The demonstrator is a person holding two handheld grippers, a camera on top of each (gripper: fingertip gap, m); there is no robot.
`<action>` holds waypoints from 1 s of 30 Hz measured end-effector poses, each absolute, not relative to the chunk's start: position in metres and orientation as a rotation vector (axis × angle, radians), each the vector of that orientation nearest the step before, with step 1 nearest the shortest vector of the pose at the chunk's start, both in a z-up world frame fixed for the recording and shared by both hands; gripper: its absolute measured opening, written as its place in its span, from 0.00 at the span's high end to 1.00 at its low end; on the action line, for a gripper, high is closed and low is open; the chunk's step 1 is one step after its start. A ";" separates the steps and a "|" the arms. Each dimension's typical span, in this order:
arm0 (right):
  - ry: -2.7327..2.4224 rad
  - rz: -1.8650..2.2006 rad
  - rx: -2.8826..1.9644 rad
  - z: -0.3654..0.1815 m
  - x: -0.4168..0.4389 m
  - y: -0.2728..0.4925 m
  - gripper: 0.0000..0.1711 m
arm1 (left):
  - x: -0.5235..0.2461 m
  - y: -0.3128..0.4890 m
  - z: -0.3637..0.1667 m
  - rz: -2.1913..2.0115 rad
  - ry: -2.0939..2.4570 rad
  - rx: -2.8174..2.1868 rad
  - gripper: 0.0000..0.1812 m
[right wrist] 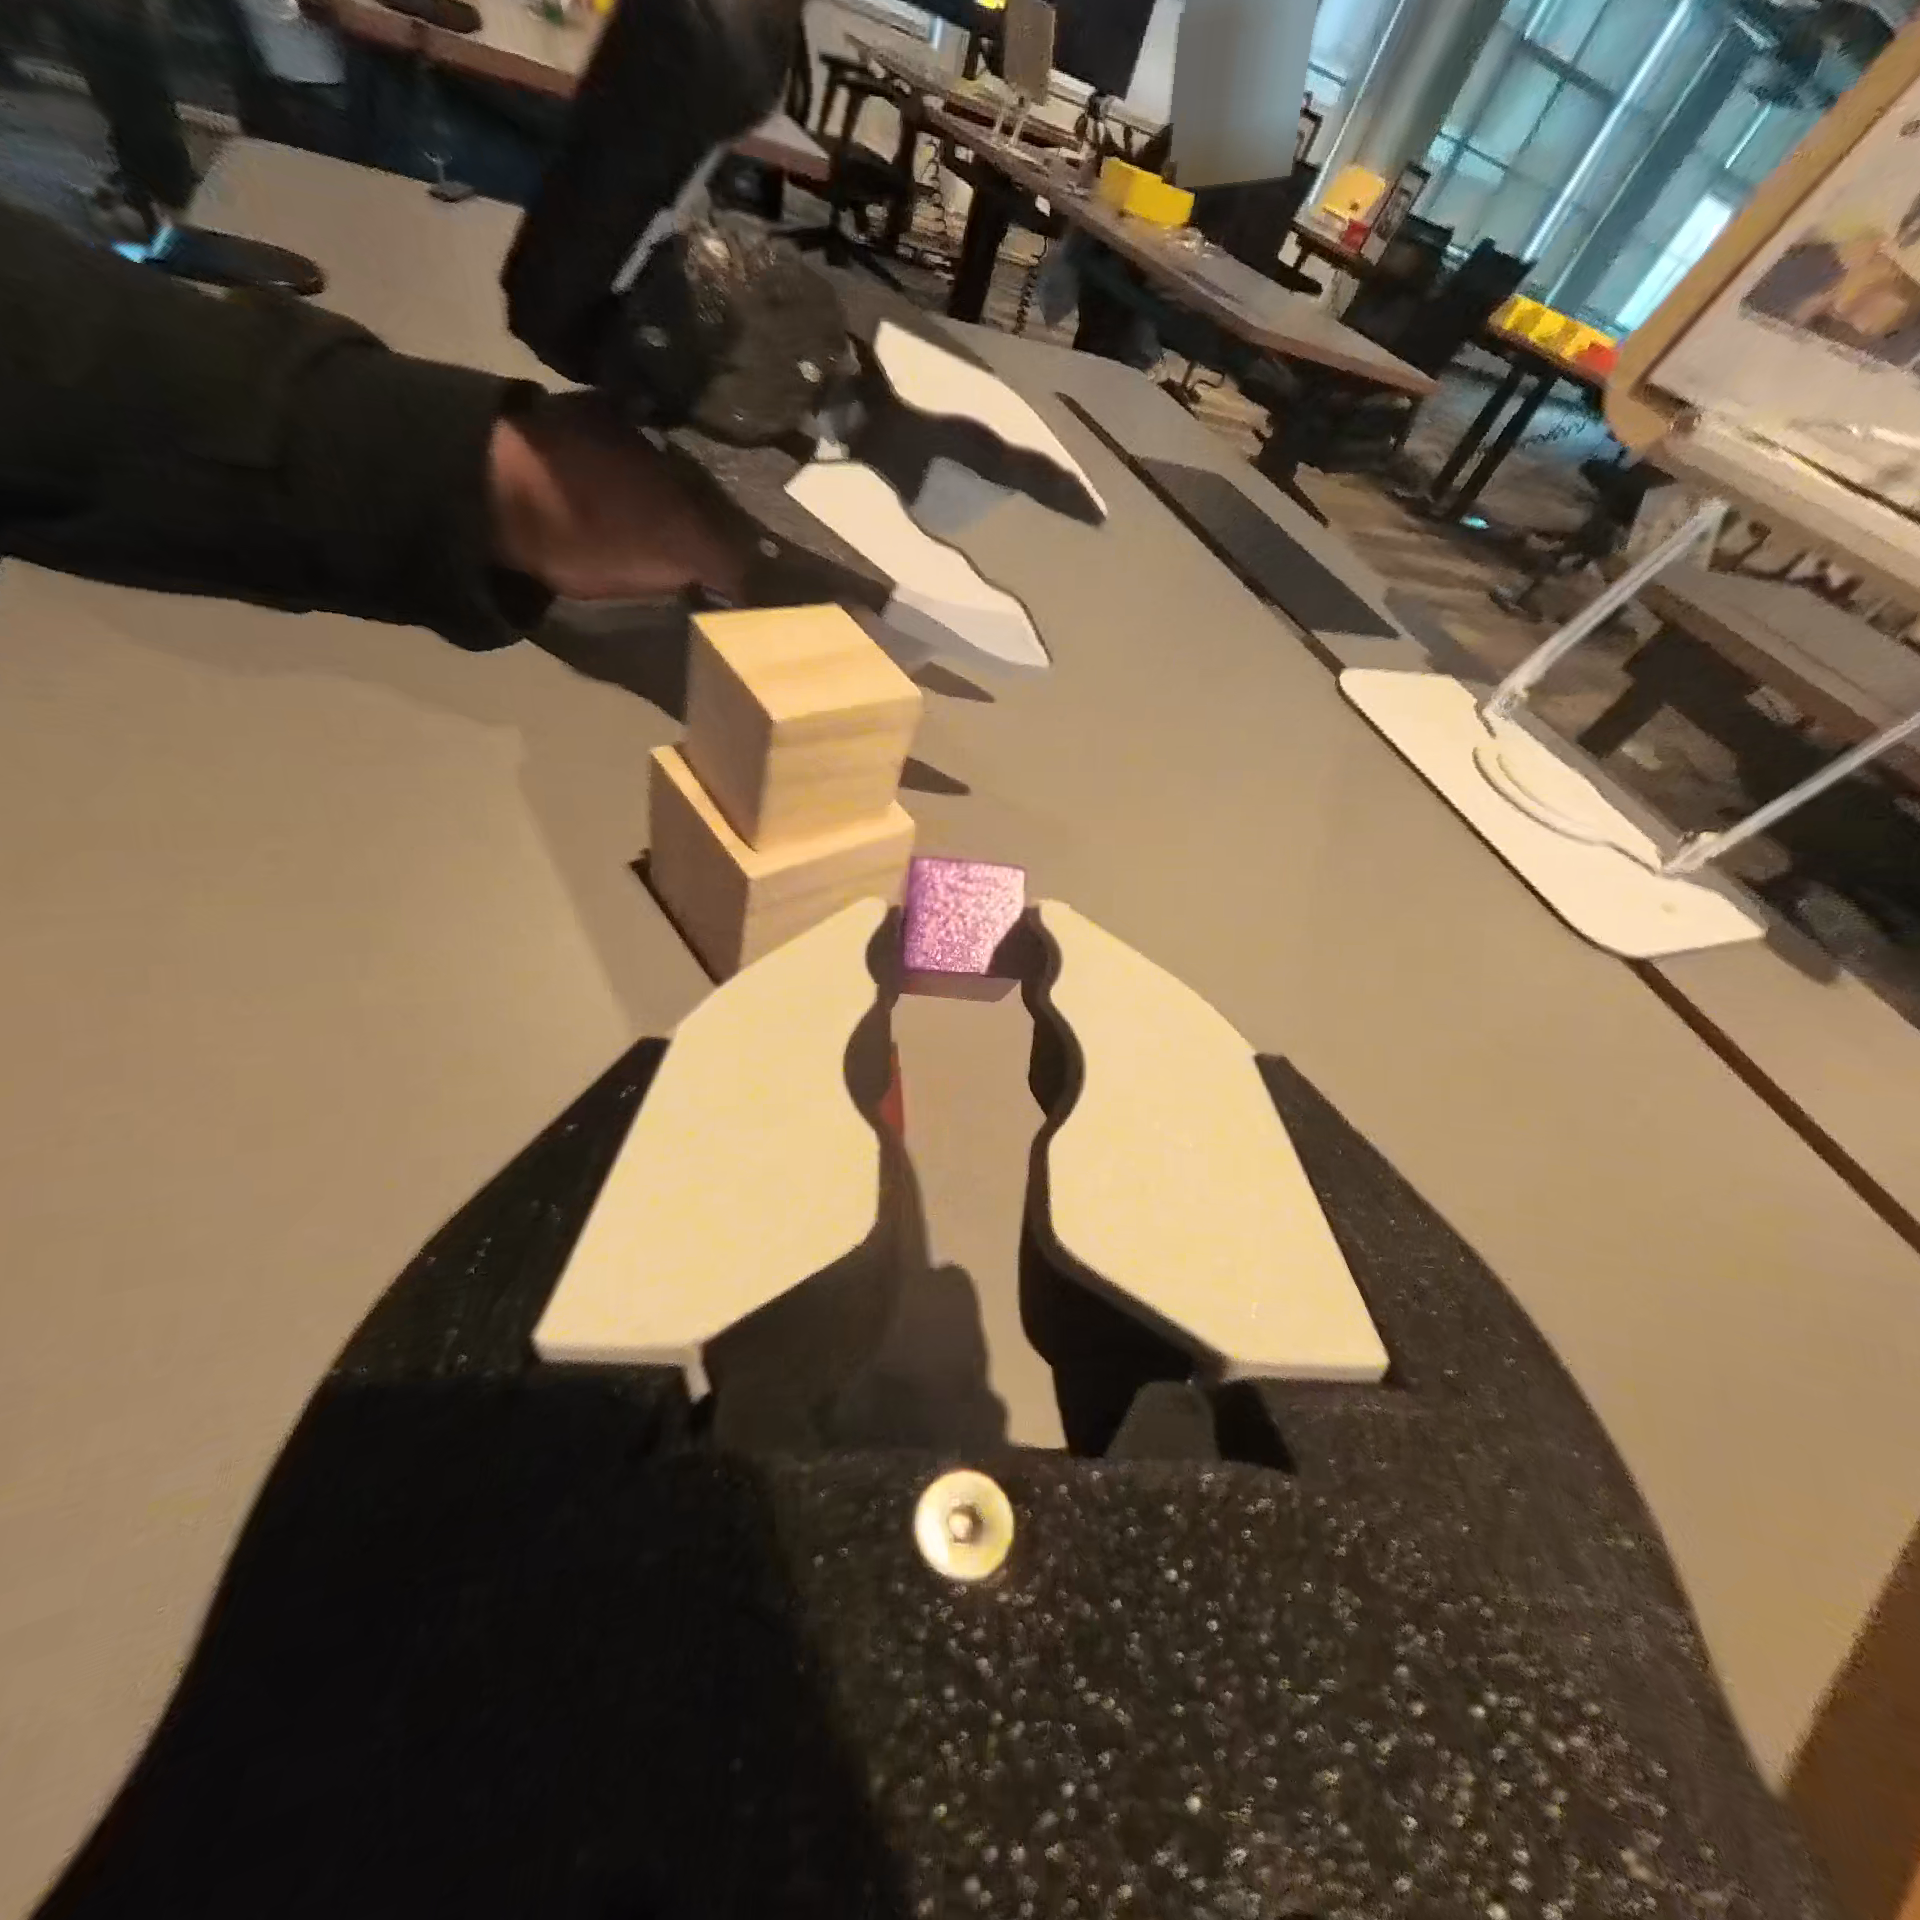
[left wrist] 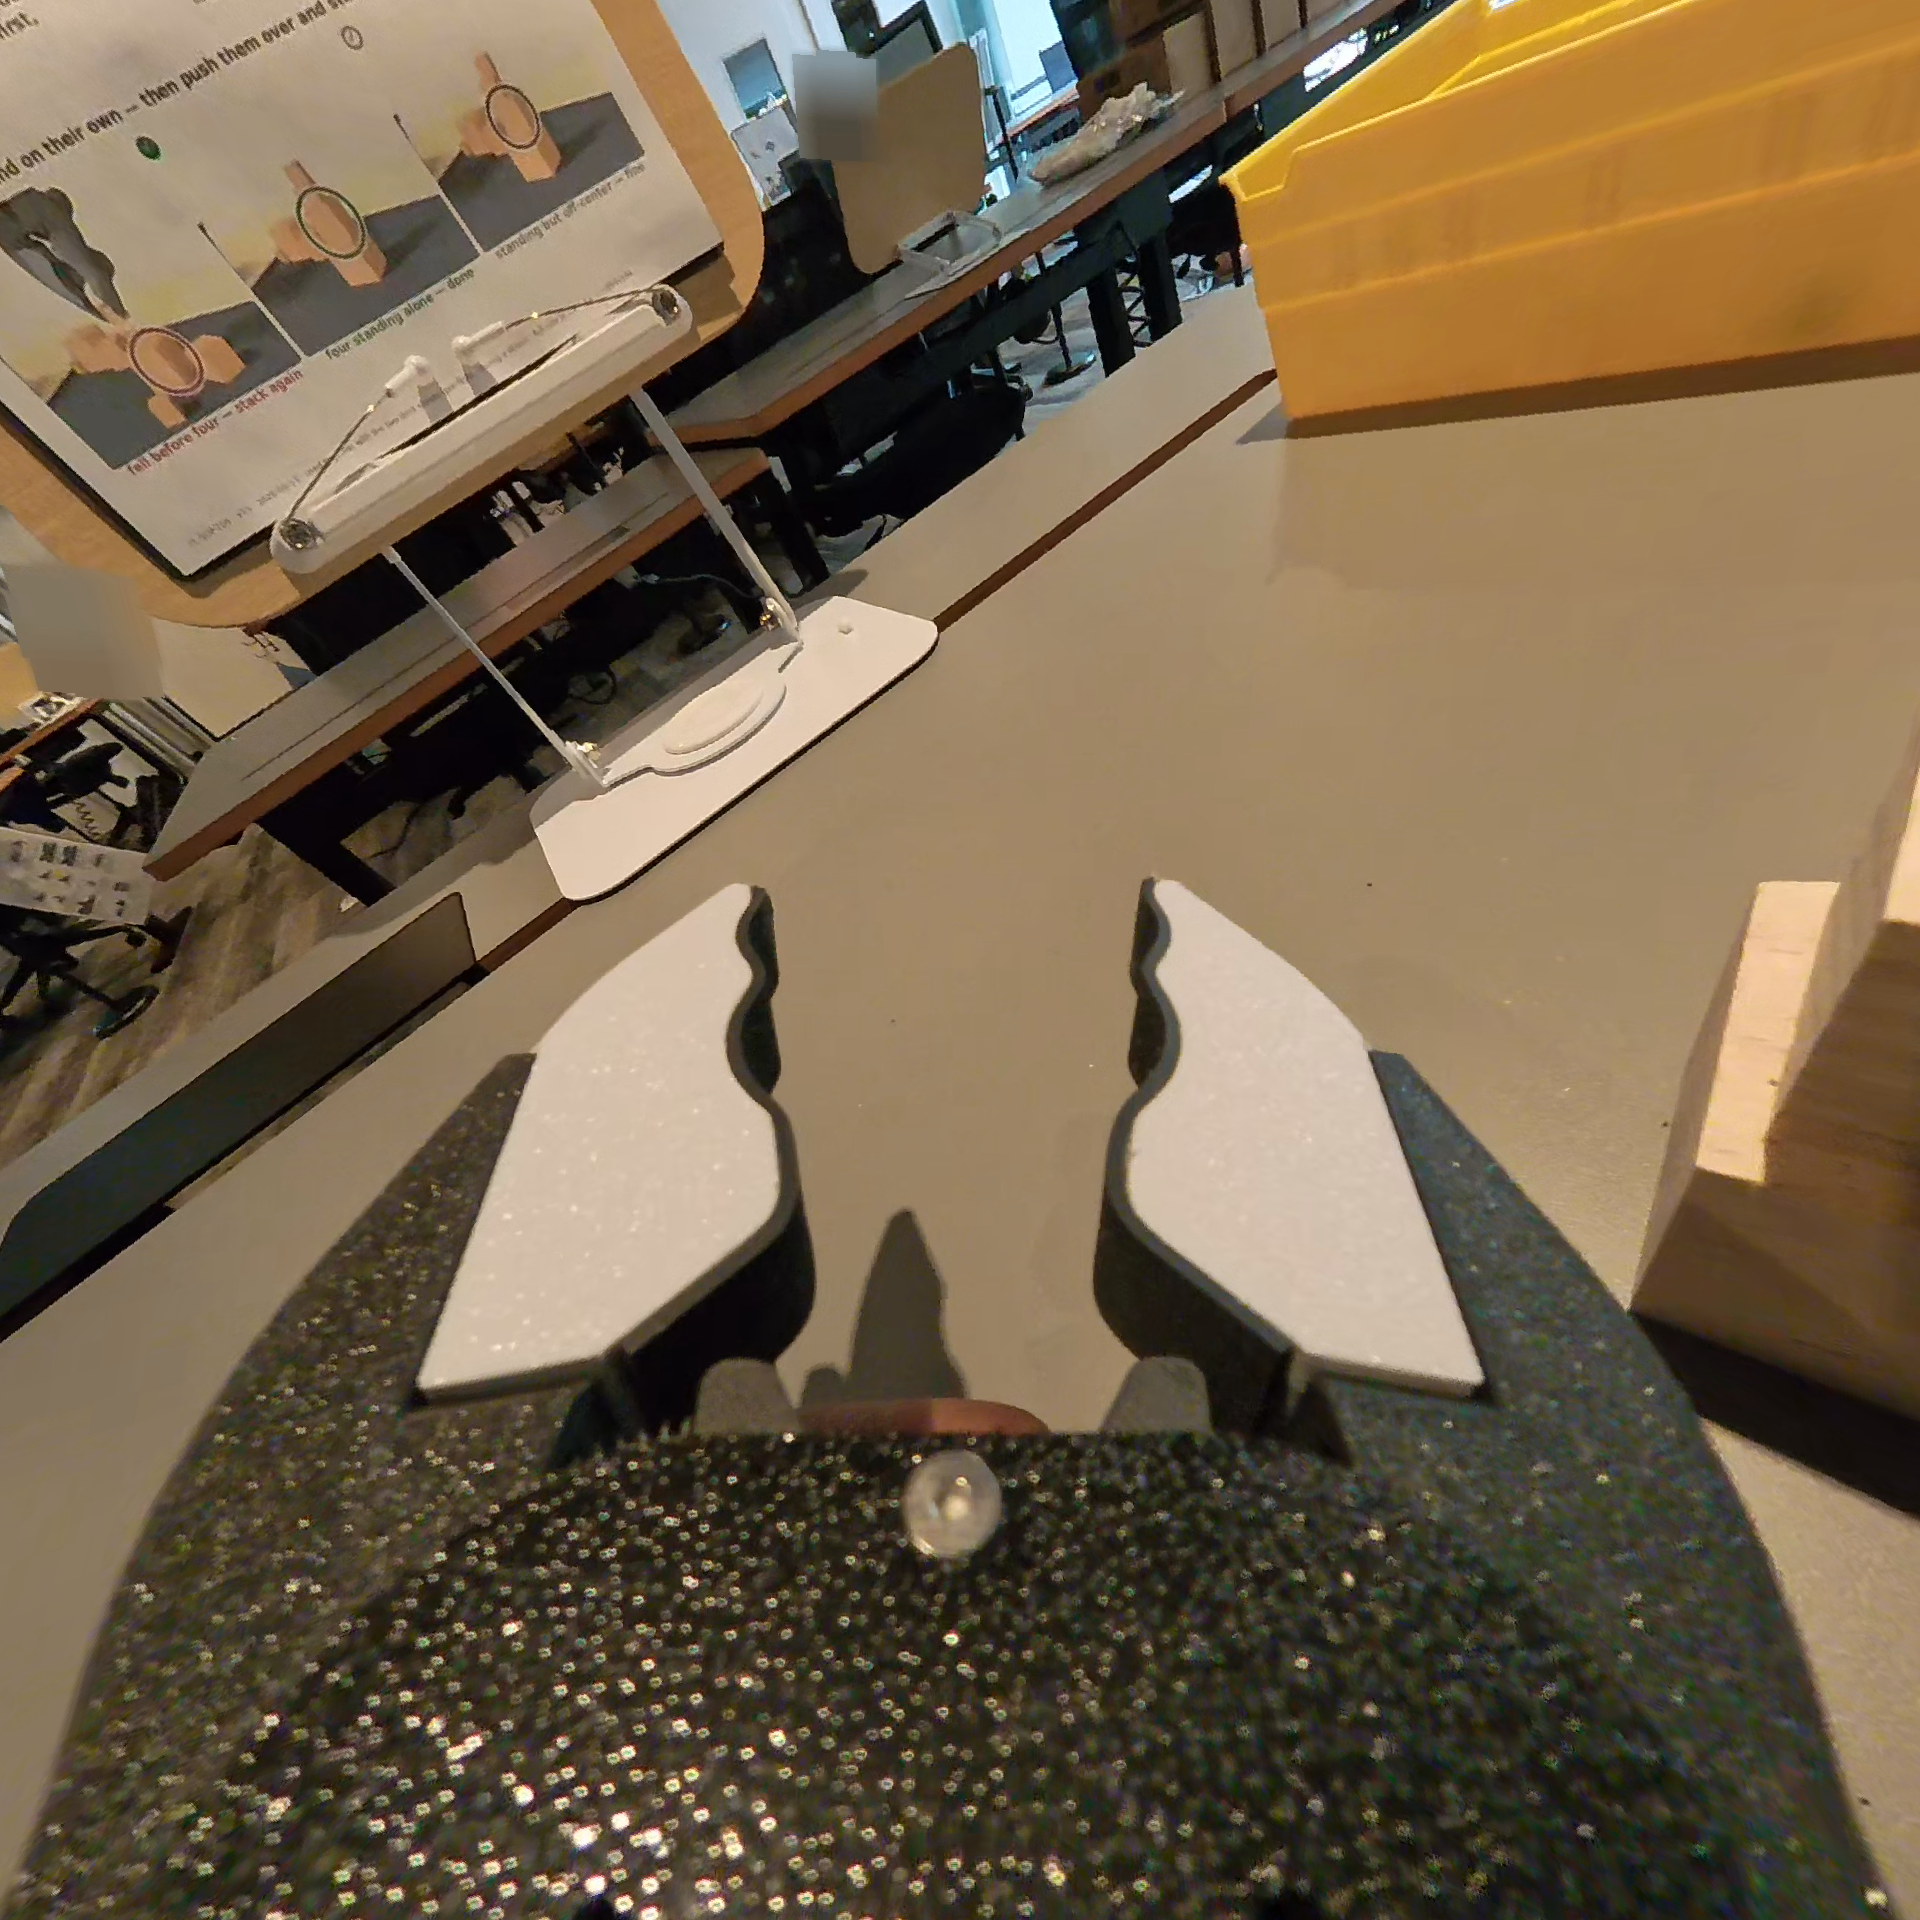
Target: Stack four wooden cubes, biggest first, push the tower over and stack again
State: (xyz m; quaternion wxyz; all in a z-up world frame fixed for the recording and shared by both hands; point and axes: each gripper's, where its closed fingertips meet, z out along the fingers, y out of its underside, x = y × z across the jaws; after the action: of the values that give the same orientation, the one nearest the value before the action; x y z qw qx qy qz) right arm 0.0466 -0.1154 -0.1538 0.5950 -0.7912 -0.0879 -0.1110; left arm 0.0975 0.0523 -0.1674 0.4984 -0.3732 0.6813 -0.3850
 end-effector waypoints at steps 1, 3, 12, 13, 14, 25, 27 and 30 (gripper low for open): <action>-0.192 -0.242 -1.844 -0.158 0.050 -0.116 0.87 | 0.097 0.052 -0.167 -0.931 1.649 -0.904 0.64; -0.181 -0.204 -1.857 -0.168 0.054 -0.117 0.87 | 0.097 0.053 -0.168 -0.930 1.649 -0.905 0.64; -0.159 0.026 -1.784 -0.162 0.062 -0.116 0.88 | 0.097 0.052 -0.169 -0.918 1.658 -0.898 0.64; -0.184 0.028 -1.811 -0.166 0.058 -0.115 0.88 | 0.097 0.052 -0.169 -0.917 1.659 -0.898 0.64; -0.214 0.028 -1.844 -0.171 0.053 -0.114 0.88 | 0.097 0.052 -0.169 -0.916 1.661 -0.899 0.64; -0.296 -0.059 -2.032 -0.197 0.041 -0.113 0.88 | 0.097 0.051 -0.170 -0.910 1.666 -0.895 0.64; -0.297 -0.062 -2.030 -0.196 0.041 -0.115 0.88 | 0.097 0.051 -0.170 -0.905 1.670 -0.891 0.64; -0.306 -0.056 -2.028 -0.195 0.038 -0.114 0.88 | 0.097 0.050 -0.171 -0.899 1.675 -0.886 0.64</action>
State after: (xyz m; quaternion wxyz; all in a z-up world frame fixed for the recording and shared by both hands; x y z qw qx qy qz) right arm 0.0381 -0.1143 -0.1949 0.5185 -0.8452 -0.1277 -0.0234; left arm 0.0974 0.0503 -0.1713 0.4988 -0.3664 0.6921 -0.3715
